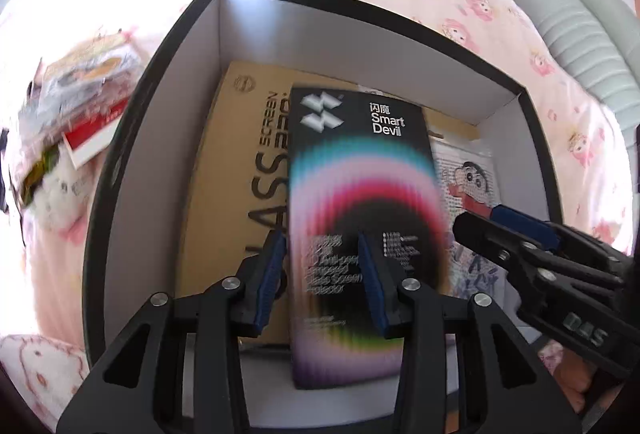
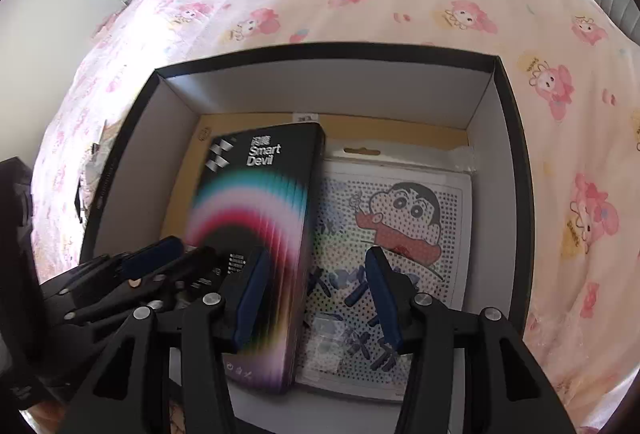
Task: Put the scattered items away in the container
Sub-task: 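Carry the Smart Devil box over the black box and lower it inside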
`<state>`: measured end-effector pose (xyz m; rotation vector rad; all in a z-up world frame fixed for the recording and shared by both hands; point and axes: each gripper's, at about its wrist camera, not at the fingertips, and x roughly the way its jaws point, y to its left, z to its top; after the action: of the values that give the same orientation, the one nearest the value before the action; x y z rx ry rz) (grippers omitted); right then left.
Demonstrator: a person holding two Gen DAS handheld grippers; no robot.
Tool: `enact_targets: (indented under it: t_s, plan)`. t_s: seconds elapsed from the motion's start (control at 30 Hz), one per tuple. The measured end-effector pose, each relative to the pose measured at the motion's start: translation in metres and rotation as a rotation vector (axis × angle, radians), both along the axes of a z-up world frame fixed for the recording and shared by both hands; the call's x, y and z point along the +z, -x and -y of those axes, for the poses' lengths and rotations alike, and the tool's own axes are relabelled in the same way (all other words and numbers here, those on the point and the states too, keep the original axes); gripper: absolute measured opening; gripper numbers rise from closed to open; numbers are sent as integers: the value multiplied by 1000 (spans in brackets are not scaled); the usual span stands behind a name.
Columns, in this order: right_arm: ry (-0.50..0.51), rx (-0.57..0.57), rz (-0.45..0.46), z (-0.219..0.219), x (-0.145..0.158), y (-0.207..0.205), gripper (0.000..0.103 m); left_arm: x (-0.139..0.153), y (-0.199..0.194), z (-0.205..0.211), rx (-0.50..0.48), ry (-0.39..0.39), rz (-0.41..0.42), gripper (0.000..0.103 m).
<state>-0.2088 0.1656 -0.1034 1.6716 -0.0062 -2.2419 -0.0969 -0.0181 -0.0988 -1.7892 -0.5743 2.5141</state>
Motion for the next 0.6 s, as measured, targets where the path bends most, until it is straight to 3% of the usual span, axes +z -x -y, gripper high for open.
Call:
enact_targets:
  t_s: [0.17, 0.33, 0.4, 0.47, 0.53, 0.6]
  plan:
    - [-35, -6, 24, 6, -10, 3, 46, 12, -6, 3, 10, -34, -36, 45]
    - [145, 31, 177, 11, -22, 0, 46, 10, -4, 10, 25, -52, -44, 47]
    - [115, 26, 155, 10, -20, -1, 46, 9, 10, 5, 23, -60, -37, 47]
    - [66, 0, 93, 4, -11, 1, 46, 10, 21, 1, -10, -53, -33, 54]
    - [25, -40, 25, -4, -2, 7, 46, 10, 38, -9, -43, -45, -49, 55]
    - [-33, -62, 14, -10, -7, 13, 46, 11, 45, -14, -35, -42, -69, 55]
